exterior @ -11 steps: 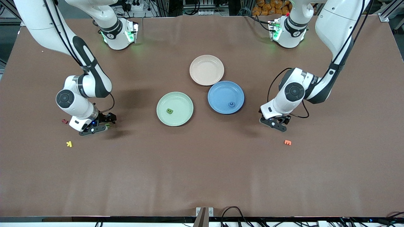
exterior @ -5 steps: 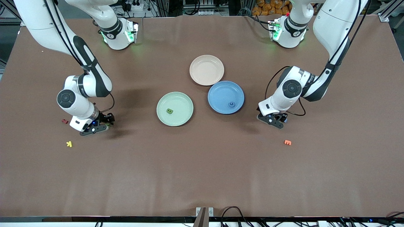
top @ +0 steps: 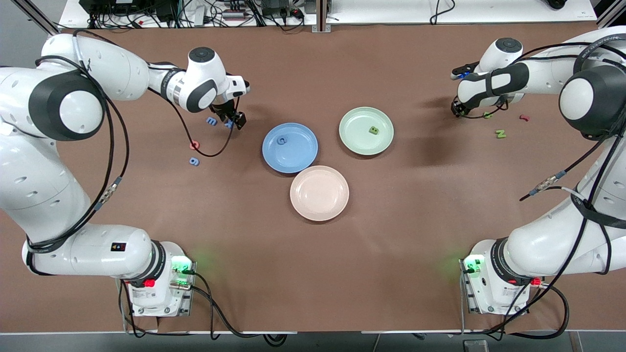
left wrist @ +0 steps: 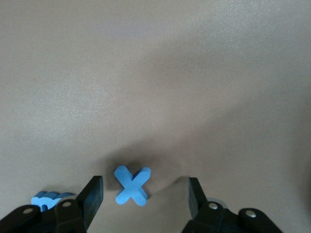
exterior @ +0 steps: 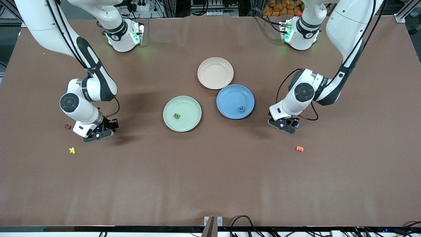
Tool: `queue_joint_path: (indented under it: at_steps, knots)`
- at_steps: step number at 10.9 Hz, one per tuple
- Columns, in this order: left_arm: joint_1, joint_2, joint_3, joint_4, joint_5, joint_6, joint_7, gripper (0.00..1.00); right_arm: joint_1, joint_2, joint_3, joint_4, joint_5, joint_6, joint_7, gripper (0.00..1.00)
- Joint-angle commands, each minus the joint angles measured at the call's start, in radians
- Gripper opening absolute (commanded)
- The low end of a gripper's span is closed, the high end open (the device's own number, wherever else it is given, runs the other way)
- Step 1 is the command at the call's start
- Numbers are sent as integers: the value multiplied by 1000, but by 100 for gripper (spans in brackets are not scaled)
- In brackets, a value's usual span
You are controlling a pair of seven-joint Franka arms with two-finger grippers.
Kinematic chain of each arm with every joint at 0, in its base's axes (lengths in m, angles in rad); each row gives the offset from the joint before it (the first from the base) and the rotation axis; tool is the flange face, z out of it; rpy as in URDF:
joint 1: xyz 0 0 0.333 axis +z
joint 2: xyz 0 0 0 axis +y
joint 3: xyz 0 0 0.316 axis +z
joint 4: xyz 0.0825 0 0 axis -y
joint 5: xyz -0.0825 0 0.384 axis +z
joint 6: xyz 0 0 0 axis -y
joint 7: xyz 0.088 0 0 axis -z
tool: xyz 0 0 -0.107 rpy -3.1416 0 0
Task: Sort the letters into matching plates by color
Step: 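Close the right gripper on the u while the left grips the x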
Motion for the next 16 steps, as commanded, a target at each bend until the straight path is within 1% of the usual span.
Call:
queue_joint_path:
  at_steps: [1, 2, 3, 4, 5, 6, 7, 8, 9, 10, 13, 16]
  knots:
    - [11, 9, -1, -8, 19, 24, 3, 73, -19, 10, 7, -1, -25, 29, 8, 29]
    - [13, 10, -1, -8, 19, 24, 3, 71, -19, 10, 7, -1, -25, 29, 8, 22]
    - [13, 9, -1, -8, 19, 24, 3, 67, -19, 10, 7, -1, -25, 27, 8, 22]
    - [17, 9, -1, -8, 19, 24, 3, 66, -19, 8, 7, -1, -24, 26, 9, 18]
    - [17, 10, -1, -8, 19, 24, 5, 64, -19, 3, 7, -1, -24, 18, 9, 19]
    - [17, 10, 1, -8, 19, 24, 5, 60, -20, -1, 7, -1, -22, 13, 12, 19]
    - [17, 12, 1, -7, 19, 24, 5, 48, -20, -1, 7, -1, -18, 12, 39, 19]
    - [17, 12, 2, -5, 19, 24, 8, 31, -16, -3, 8, -1, -18, 10, 91, 19]
    - [17, 13, 3, -1, 19, 24, 11, 11, -10, -4, 11, 1, -18, 0, 137, 19]
    - [17, 13, 1, 1, 19, 23, 10, 0, -4, -12, 17, 1, -18, -14, 179, 19]
    - [17, 9, 3, 4, 18, 21, 6, 0, 10, -27, 33, 1, -13, -60, 340, 19]
    - [17, -7, 3, 7, 12, 18, -6, 0, 18, -47, 66, 2, -10, -100, 516, 19]
